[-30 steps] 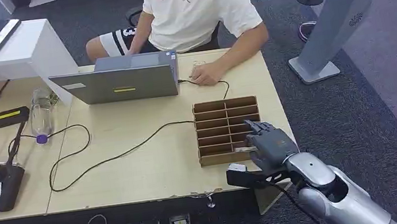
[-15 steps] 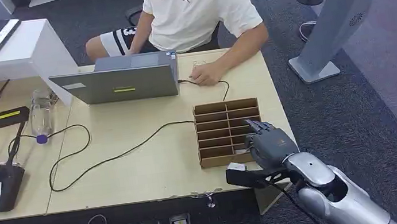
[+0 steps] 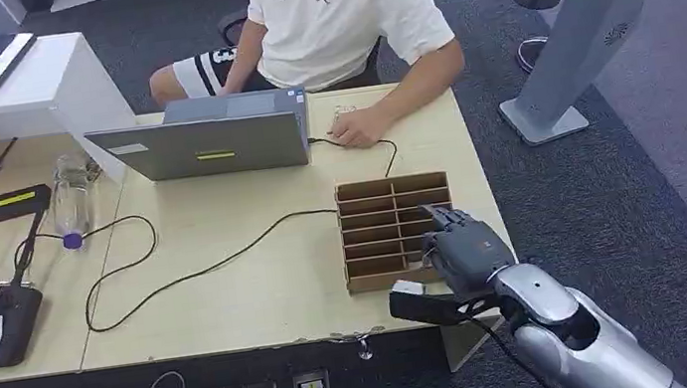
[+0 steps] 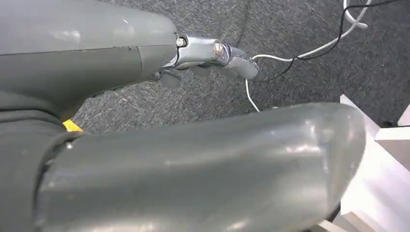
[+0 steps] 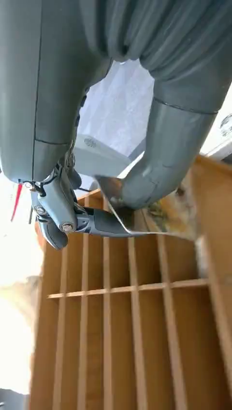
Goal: Pass the card to the sensor for recognition and then transmit it.
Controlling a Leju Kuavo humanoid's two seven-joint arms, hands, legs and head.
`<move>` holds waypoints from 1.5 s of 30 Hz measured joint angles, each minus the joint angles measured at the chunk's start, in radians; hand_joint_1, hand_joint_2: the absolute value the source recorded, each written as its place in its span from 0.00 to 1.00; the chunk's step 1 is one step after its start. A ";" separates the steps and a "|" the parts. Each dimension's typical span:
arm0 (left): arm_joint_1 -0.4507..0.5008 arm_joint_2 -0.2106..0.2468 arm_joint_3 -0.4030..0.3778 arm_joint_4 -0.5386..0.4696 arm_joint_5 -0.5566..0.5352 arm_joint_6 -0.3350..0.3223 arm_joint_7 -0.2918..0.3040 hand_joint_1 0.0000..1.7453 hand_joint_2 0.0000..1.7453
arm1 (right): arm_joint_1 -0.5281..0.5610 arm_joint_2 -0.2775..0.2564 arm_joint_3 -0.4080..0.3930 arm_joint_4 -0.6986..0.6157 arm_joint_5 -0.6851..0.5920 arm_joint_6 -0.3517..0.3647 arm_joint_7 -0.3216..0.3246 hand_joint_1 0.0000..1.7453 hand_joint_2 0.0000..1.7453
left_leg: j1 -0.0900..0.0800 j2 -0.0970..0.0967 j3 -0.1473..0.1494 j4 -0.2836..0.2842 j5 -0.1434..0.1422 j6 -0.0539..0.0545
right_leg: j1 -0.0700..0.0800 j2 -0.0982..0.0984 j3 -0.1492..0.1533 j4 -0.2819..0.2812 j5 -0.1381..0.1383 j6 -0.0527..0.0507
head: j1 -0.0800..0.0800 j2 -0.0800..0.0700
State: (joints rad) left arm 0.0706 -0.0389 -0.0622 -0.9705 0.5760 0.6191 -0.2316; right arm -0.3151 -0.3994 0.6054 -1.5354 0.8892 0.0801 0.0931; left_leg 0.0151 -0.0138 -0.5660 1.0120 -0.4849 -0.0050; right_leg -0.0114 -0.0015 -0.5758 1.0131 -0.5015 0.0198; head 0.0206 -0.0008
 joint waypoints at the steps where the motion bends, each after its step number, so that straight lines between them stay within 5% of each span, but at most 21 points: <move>1: 0.000 0.000 0.000 0.001 -0.007 0.000 -0.006 0.00 0.00 | -0.001 0.001 -0.001 0.002 0.002 -0.024 -0.004 1.00 1.00 | 0.000 0.000 0.000 0.000 0.000 0.000 | 0.000 0.000 0.000 0.000 0.000 0.000 | 0.000 0.000; 8: -0.011 -0.010 0.014 0.010 -0.044 0.000 -0.040 0.00 0.00 | -0.090 0.007 -0.086 0.044 0.035 -0.210 -0.084 1.00 1.00 | 0.000 0.000 0.000 0.000 0.000 0.000 | 0.000 0.000 0.000 0.000 0.000 0.000 | 0.000 0.000; 19: -0.052 -0.035 0.036 0.048 -0.008 0.000 -0.044 0.00 0.00 | -0.176 0.028 -0.215 0.106 0.055 -0.243 -0.129 1.00 1.00 | 0.000 0.000 -0.001 0.000 0.000 0.000 | 0.000 -0.001 -0.001 0.000 0.000 0.000 | 0.000 0.000; 27: -0.071 -0.038 0.035 0.070 0.047 0.000 -0.055 0.00 0.00 | -0.225 0.043 -0.228 0.156 0.063 -0.251 -0.193 1.00 1.00 | 0.000 0.000 -0.001 0.000 0.000 0.000 | 0.000 0.000 0.000 0.000 0.000 0.000 | 0.000 0.000; 37: -0.100 -0.033 0.011 0.099 0.110 0.000 -0.067 0.00 0.00 | -0.509 0.127 -0.205 0.460 0.002 -0.369 -0.359 1.00 1.00 | 0.000 -0.002 -0.001 0.000 0.002 0.001 | 0.000 -0.002 0.000 0.002 0.001 0.001 | 0.000 0.000; 39: -0.116 -0.004 -0.015 0.106 0.130 -0.013 0.010 0.00 0.00 | -0.552 0.153 -0.197 0.531 0.000 -0.386 -0.366 1.00 1.00 | 0.001 -0.002 -0.002 0.000 0.002 0.000 | 0.001 -0.003 -0.001 0.002 0.001 0.000 | 0.001 0.000; 41: -0.149 0.073 -0.051 0.118 0.199 -0.052 0.068 0.00 0.00 | -0.599 0.189 -0.187 0.604 -0.003 -0.405 -0.365 1.00 1.00 | 0.003 -0.002 -0.003 0.000 0.003 -0.002 | 0.003 -0.001 -0.002 0.003 0.001 0.000 | 0.001 0.000; 45: -0.198 0.183 -0.111 0.145 0.250 -0.073 0.073 0.00 0.00 | -0.654 0.246 -0.168 0.726 -0.004 -0.423 -0.365 1.00 1.00 | 0.003 -0.002 -0.001 0.000 0.003 -0.002 | 0.003 -0.002 -0.002 0.005 0.000 -0.001 | -0.001 0.000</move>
State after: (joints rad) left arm -0.1276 0.1445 -0.1731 -0.8259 0.8259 0.5459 -0.1583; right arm -0.9693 -0.1534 0.4372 -0.8092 0.8854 -0.3433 -0.2724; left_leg 0.0180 -0.0158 -0.5670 1.0122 -0.4820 -0.0066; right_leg -0.0084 -0.0032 -0.5779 1.0185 -0.5013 0.0188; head 0.0199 -0.0008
